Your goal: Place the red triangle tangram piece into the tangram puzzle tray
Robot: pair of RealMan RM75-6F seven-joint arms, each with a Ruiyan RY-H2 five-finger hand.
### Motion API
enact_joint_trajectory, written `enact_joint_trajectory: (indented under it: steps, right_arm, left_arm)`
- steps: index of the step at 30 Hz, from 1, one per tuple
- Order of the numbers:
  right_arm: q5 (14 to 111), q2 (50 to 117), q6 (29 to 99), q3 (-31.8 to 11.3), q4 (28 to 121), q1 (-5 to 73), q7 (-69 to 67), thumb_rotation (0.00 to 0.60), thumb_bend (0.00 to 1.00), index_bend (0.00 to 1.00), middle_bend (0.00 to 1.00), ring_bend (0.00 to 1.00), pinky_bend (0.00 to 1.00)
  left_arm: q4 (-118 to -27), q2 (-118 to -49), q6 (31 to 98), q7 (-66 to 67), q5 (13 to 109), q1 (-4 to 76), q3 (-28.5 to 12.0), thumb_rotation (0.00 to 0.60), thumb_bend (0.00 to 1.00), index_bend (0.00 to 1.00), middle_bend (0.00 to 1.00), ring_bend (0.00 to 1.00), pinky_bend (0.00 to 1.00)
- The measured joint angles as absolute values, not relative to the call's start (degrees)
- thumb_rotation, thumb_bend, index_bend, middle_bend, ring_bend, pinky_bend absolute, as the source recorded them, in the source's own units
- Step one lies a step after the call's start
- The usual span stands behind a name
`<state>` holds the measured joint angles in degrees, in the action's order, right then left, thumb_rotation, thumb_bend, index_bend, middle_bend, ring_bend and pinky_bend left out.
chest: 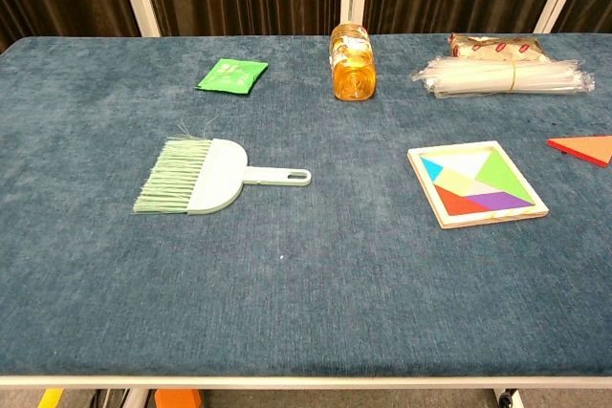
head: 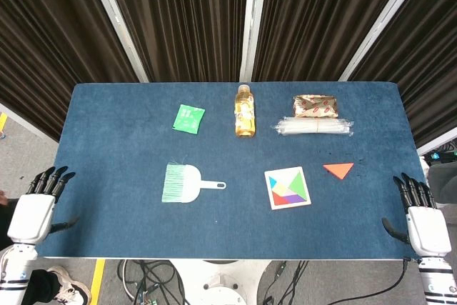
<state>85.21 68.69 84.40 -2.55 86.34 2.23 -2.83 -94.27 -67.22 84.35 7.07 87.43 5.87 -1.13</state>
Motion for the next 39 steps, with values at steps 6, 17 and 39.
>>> enact_joint_trajectory:
  steps: [6,17,39]
  right_arm:
    - [83.9,68.8,83.0,-2.8,85.1,2.5,-3.4,0.600,0.18,0.00,0.00,0.00,0.00]
    - [83.0,66.7,77.9,-3.5,83.0,5.5,-1.3,0.600,0.18,0.00,0.00,0.00,0.00]
    - [70.5,63.3,43.4,-7.9,83.1,27.0,1.5,0.600,0.15,0.00,0.00,0.00,0.00]
  left_arm:
    - [-93.8,-67.4,84.4,6.6,87.5,5.8,-1.0,0.600,0.00,0.16,0.09,0.02,0.12]
    - [-93.4,-67.2,84.3,5.9,87.9,5.9,-0.8,0.600,0.00,0.16,0.09,0.02,0.12]
    - [-90.0,-68.2,83.6,2.9,87.7,5.5,0.1,0.600,0.00,0.16,0.09,0.02,0.12]
